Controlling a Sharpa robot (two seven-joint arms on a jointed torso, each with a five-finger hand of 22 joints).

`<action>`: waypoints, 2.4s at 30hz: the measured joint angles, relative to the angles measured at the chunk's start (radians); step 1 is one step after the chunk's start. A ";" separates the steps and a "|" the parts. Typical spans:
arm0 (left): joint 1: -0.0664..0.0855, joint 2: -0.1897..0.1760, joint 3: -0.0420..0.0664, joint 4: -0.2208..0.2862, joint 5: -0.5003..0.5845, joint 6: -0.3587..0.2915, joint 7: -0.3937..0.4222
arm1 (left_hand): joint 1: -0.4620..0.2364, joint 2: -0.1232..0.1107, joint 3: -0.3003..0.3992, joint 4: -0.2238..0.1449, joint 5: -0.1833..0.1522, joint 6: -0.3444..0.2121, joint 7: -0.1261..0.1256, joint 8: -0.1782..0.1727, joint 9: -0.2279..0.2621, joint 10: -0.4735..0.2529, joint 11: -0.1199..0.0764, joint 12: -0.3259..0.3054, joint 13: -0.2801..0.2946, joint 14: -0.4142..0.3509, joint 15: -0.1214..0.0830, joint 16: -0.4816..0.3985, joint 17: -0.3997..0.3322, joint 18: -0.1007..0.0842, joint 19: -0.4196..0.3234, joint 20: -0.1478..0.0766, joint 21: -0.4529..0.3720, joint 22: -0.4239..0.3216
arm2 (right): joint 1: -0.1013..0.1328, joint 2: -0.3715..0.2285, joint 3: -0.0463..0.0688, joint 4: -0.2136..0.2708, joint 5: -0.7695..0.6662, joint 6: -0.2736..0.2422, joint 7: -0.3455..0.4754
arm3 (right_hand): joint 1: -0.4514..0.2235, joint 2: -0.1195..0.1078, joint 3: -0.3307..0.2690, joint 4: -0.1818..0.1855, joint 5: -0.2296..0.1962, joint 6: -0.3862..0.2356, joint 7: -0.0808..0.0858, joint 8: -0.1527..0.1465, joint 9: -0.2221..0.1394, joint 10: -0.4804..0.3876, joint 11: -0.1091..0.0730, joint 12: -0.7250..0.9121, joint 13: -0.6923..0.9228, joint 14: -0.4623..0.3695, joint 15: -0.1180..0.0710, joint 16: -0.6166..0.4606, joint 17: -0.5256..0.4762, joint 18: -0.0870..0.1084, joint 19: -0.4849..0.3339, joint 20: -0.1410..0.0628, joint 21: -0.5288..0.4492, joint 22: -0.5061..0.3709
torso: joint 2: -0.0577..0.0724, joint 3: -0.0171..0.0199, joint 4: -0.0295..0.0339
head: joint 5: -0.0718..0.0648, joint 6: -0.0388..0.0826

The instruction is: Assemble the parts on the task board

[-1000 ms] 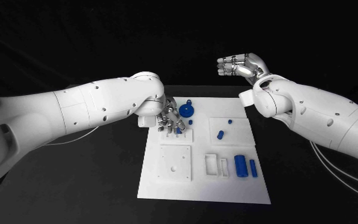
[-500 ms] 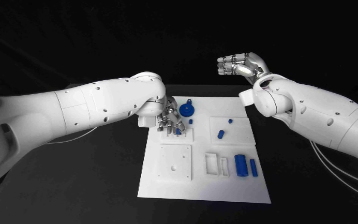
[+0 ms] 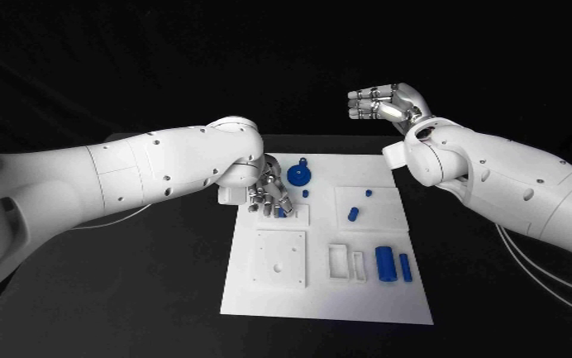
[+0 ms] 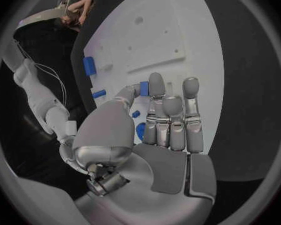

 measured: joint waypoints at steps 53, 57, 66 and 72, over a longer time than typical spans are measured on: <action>-0.003 0.035 -0.009 -0.045 0.008 0.002 -0.011 | -0.004 0.004 0.005 -0.001 -0.033 0.006 -0.003 0.009 0.020 0.002 -0.002 0.004 0.005 0.006 -0.002 0.000 0.002 0.000 -0.004 -0.004 0.005 0.000 | -0.001 0.000 0.000 0.001 0.000 0.003 -0.002 | 0.000 0.000 0.003 -0.003 0.000 -0.015 0.001 0.000 0.000 -0.004 0.004 0.000 0.000 -0.006 -0.001 0.000 0.000 0.000 -0.004 0.004 0.000 0.000 | 0.000 -0.0005 -0.0006 | -0.014 -0.012; -0.005 0.036 -0.009 -0.046 0.008 0.000 -0.011 | -0.004 0.004 0.010 0.001 -0.035 0.007 -0.003 0.009 0.023 0.002 -0.002 0.009 0.006 0.006 -0.002 0.000 0.003 0.000 -0.001 -0.005 0.005 0.000 | -0.001 0.000 0.000 0.001 0.000 0.003 -0.002 | 0.000 0.000 0.003 -0.003 0.000 -0.015 0.001 0.000 0.000 -0.004 0.004 0.000 0.000 -0.006 -0.001 0.000 0.000 0.000 -0.004 0.004 0.000 0.000 | 0.000 -0.0006 -0.0006 | -0.015 -0.012; -0.006 0.031 -0.008 -0.042 0.011 -0.009 -0.008 | -0.004 0.004 0.012 0.000 -0.030 0.011 -0.004 0.009 0.028 0.006 -0.005 0.014 0.006 0.011 -0.004 0.004 0.005 0.000 0.000 -0.007 0.005 0.000 | -0.001 0.000 0.000 0.001 0.000 0.005 -0.002 | 0.000 0.000 0.003 -0.003 0.000 -0.015 0.001 0.000 0.000 -0.004 0.004 0.000 0.000 -0.006 -0.001 0.000 0.000 0.000 -0.004 0.004 0.000 0.000 | 0.000 -0.0006 -0.0006 | -0.015 -0.009; -0.007 0.029 -0.007 -0.042 0.017 -0.011 -0.006 | -0.004 0.004 0.012 -0.001 -0.027 0.012 -0.004 0.009 0.031 0.006 -0.005 0.020 0.006 0.013 -0.006 0.004 0.012 0.000 0.000 -0.007 0.005 0.000 | -0.002 0.000 0.000 0.000 0.000 0.007 -0.003 | 0.000 0.000 0.003 -0.003 0.000 -0.015 0.001 0.000 0.000 -0.004 0.004 0.000 0.000 -0.006 -0.001 0.000 0.000 0.000 -0.004 0.004 0.000 0.000 | 0.000 -0.0006 -0.0008 | -0.016 -0.008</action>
